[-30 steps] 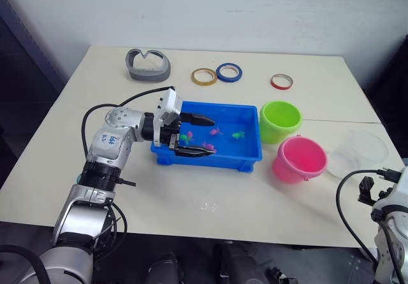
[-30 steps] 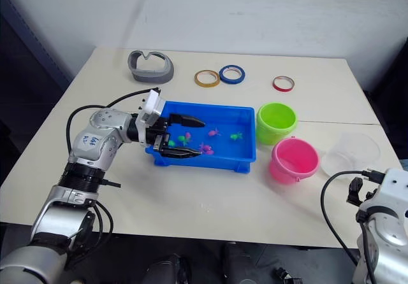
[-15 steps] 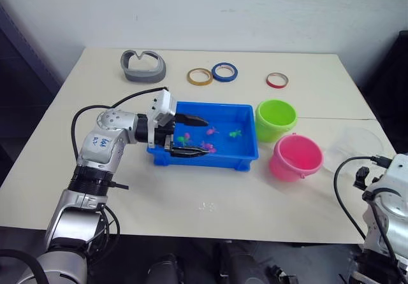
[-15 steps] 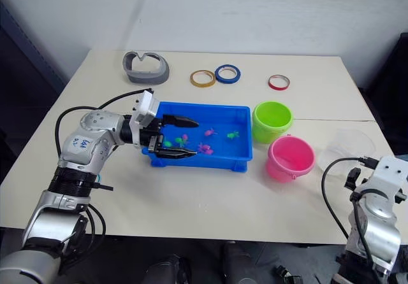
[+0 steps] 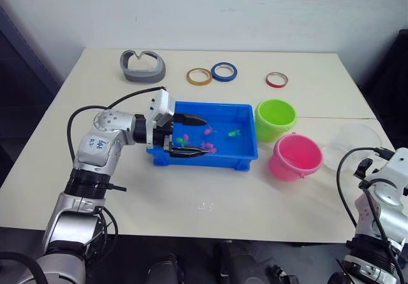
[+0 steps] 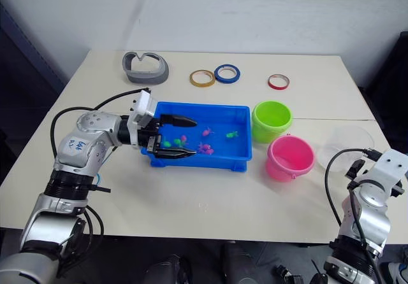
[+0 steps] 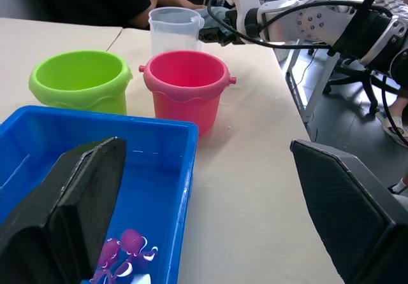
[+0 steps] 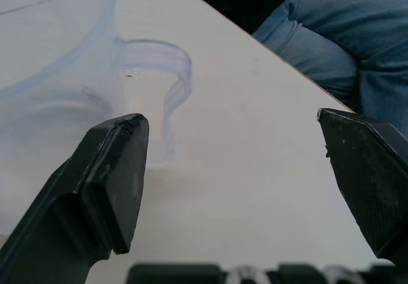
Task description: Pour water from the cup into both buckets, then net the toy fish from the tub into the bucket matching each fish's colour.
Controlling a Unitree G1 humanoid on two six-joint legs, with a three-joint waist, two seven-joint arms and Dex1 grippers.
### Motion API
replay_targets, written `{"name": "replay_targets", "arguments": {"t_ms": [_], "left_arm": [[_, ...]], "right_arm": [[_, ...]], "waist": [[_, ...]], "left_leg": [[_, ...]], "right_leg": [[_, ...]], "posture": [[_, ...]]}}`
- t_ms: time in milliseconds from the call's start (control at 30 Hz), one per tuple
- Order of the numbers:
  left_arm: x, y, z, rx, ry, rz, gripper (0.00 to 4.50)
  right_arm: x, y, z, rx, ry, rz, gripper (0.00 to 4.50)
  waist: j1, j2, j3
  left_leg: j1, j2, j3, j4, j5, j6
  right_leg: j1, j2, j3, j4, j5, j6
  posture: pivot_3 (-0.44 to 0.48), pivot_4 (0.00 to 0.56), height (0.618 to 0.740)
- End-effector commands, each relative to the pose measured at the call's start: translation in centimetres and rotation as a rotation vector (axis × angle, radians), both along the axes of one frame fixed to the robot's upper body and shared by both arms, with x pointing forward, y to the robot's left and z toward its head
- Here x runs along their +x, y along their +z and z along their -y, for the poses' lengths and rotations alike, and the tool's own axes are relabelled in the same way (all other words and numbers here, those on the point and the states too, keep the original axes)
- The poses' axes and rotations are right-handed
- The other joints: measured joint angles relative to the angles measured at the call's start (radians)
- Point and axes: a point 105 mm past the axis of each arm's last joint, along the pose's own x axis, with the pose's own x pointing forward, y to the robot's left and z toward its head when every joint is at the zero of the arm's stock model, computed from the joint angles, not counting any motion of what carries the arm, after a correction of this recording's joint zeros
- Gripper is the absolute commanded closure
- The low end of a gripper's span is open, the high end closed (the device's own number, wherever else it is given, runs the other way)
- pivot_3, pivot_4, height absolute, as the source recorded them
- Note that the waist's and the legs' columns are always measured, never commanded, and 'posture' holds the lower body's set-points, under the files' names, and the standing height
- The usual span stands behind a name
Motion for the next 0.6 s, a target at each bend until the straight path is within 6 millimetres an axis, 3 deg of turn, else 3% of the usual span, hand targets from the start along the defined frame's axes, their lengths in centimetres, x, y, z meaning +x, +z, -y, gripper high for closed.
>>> {"name": "replay_targets", "arguments": {"t_ms": [33,400,600], "left_arm": [[-0.4,1.1,-0.2,-0.017,-0.006,0.039,0.00],[-0.5,1.1,-0.5,-0.003,0.000,0.041,0.00],[-0.8,1.0,-1.0,0.009,0.019,0.042,0.00]], "right_arm": [[-0.2,1.3,0.5,-0.020,-0.024,0.066,0.03],[2.5,0.6,0.4,-0.004,0.051,0.077,0.03],[3.0,1.1,0.7,0.007,0.044,0.127,0.03]], "waist": [[0.000,0.000,0.000],[-0.012,0.001,0.000],[-0.021,0.001,0.000]], "left_leg": [[0.000,0.000,0.000,0.000,0.000,0.000],[0.000,0.000,0.000,0.000,0.000,0.000],[0.000,0.000,0.000,0.000,0.000,0.000]], "right_leg": [[0.000,0.000,0.000,0.000,0.000,0.000],[0.000,0.000,0.000,0.000,0.000,0.000],[0.000,0.000,0.000,0.000,0.000,0.000]], "posture": [[0.000,0.150,0.738],[0.000,0.150,0.738],[0.000,0.150,0.738]]}}
